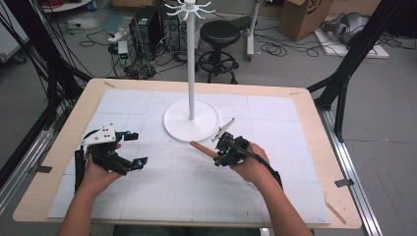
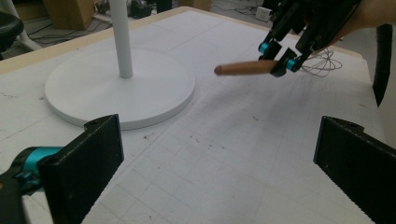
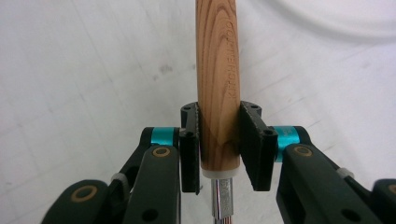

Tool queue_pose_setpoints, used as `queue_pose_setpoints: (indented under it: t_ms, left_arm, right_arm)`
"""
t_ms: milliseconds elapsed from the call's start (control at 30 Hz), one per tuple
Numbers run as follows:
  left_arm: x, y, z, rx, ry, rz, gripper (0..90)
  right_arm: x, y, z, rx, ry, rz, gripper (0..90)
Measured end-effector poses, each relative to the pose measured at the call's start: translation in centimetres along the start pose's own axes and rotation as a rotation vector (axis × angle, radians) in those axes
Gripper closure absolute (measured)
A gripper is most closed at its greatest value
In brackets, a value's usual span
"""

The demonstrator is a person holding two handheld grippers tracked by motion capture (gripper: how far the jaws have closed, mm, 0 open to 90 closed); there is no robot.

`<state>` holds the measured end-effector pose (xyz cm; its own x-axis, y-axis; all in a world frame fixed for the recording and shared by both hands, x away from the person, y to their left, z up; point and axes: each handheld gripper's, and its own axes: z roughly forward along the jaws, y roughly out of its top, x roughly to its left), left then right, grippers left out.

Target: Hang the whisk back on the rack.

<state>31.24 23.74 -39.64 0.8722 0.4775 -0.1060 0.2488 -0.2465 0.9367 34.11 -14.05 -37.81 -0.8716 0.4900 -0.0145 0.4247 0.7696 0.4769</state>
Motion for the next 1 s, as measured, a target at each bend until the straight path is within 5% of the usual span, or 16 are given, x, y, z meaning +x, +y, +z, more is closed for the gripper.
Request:
queue_pose_setpoints:
  t_ms: [367, 1000]
  left_arm:
    - [0.0, 0.1, -0.1, -0.011, -0.004, 0.000, 2.1]
    - [-0.3, 0.4, -0.3, -0.019, -0.005, 0.012, 2.1]
  right_arm:
    - [-1.2, 0.4, -4.7, -0.243, -0.003, 0.045, 71.3]
    - [-3.4, 1.0, -8.8, -0.457, 0.006, 0.056, 71.1]
